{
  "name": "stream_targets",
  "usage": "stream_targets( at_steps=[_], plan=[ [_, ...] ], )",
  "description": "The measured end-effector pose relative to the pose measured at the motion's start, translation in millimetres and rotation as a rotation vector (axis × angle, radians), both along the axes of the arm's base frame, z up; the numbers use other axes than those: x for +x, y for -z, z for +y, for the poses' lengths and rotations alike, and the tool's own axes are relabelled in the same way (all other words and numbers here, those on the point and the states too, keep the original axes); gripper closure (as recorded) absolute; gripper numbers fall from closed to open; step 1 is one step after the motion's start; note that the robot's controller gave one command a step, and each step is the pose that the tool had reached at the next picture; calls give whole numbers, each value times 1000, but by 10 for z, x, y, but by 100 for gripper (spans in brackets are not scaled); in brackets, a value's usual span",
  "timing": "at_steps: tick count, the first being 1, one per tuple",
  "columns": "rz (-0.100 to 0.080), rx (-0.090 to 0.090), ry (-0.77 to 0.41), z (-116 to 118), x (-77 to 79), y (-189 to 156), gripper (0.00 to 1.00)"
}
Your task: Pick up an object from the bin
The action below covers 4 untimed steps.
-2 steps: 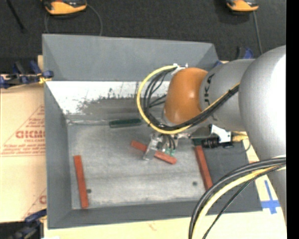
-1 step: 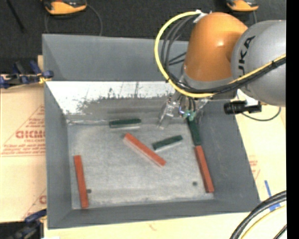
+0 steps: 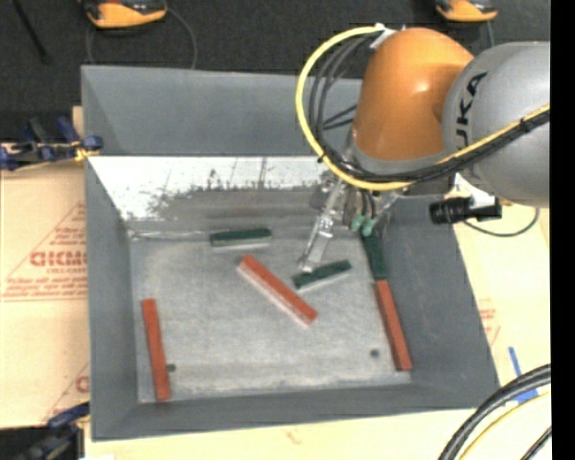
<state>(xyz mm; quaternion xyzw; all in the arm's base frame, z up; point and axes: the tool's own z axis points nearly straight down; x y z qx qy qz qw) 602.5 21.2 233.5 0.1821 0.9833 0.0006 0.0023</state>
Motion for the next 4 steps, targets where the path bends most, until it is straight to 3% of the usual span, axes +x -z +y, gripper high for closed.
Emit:
stream_targets(
  at_steps=[1,2,3,4],
  plan=[
    [8,-2,-49,-266,-318,1672,0],
    [0,-1,-47,-256,-288,1623,100],
    [-8,-1,-8,-454,-118,198,100],
    [0,-1,-8,-451,-138,250,0]
  ],
)
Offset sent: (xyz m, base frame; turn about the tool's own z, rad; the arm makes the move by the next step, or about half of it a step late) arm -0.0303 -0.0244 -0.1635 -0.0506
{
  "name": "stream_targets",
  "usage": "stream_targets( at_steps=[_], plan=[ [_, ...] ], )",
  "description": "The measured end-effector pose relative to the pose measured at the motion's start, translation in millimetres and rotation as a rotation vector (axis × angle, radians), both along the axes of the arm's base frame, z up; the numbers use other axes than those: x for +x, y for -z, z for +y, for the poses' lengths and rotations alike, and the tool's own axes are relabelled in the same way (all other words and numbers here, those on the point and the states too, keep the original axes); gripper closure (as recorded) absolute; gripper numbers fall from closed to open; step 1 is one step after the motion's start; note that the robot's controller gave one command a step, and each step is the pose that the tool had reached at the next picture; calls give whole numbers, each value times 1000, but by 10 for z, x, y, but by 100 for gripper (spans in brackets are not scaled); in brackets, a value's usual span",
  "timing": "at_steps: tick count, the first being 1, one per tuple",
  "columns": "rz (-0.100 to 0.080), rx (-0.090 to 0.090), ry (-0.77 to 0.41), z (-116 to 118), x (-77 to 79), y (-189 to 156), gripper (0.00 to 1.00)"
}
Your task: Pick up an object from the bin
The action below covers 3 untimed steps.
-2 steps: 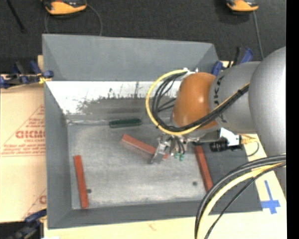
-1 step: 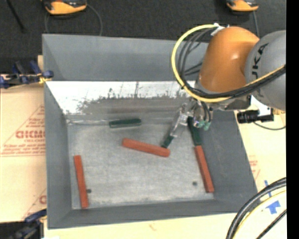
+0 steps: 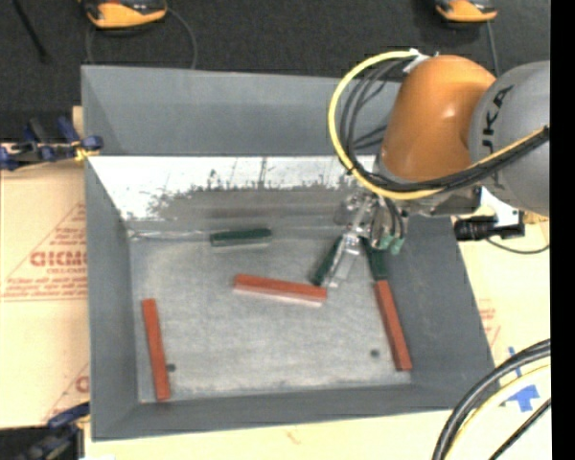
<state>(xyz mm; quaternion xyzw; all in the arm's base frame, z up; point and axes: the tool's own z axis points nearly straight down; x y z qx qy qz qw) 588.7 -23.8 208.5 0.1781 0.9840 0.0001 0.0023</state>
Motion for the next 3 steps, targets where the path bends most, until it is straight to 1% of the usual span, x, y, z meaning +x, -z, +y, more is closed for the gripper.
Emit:
stream_targets(
  at_steps=[1,2,3],
  plan=[
    [7,2,59,648,-121,1408,0],
    [0,2,63,627,-99,1361,100],
    [-6,2,96,651,-50,-56,100]
  ],
)
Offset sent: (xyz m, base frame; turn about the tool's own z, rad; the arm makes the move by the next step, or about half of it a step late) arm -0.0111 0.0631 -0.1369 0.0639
